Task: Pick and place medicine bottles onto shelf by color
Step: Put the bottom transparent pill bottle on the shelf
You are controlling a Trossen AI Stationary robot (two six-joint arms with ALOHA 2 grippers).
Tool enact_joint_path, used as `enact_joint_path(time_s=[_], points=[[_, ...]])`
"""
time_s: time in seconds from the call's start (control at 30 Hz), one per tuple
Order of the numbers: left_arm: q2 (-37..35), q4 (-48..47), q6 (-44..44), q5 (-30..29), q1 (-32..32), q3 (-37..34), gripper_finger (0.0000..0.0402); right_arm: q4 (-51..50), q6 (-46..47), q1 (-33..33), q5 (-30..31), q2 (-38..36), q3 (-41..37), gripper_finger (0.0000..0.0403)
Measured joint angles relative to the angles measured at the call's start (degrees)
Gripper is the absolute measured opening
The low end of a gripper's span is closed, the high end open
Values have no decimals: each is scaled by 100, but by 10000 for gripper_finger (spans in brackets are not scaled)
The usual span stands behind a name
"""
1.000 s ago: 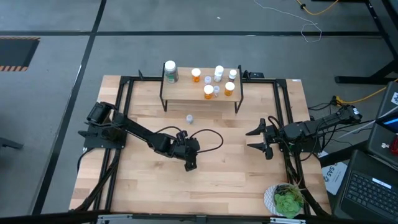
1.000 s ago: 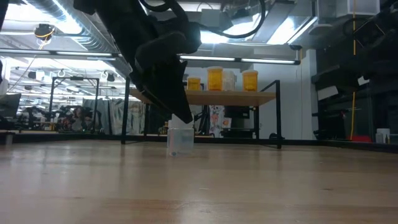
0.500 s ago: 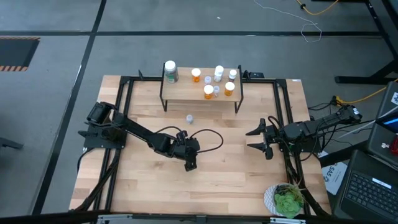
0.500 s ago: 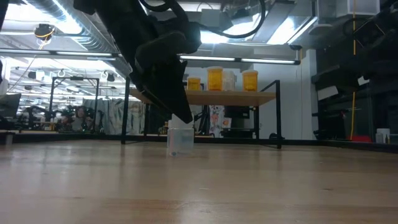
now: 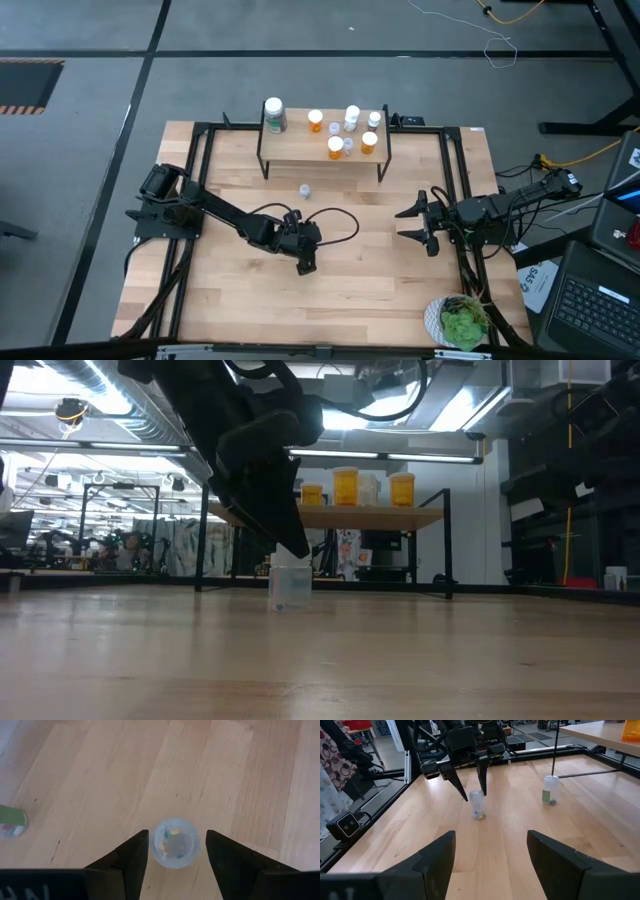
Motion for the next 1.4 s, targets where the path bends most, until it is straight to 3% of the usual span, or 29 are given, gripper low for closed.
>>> enact_joint_path(time_s=[1.4], points=[[0,2,-195,153,-14,0,193,-7,25,0,2,0,0,248]])
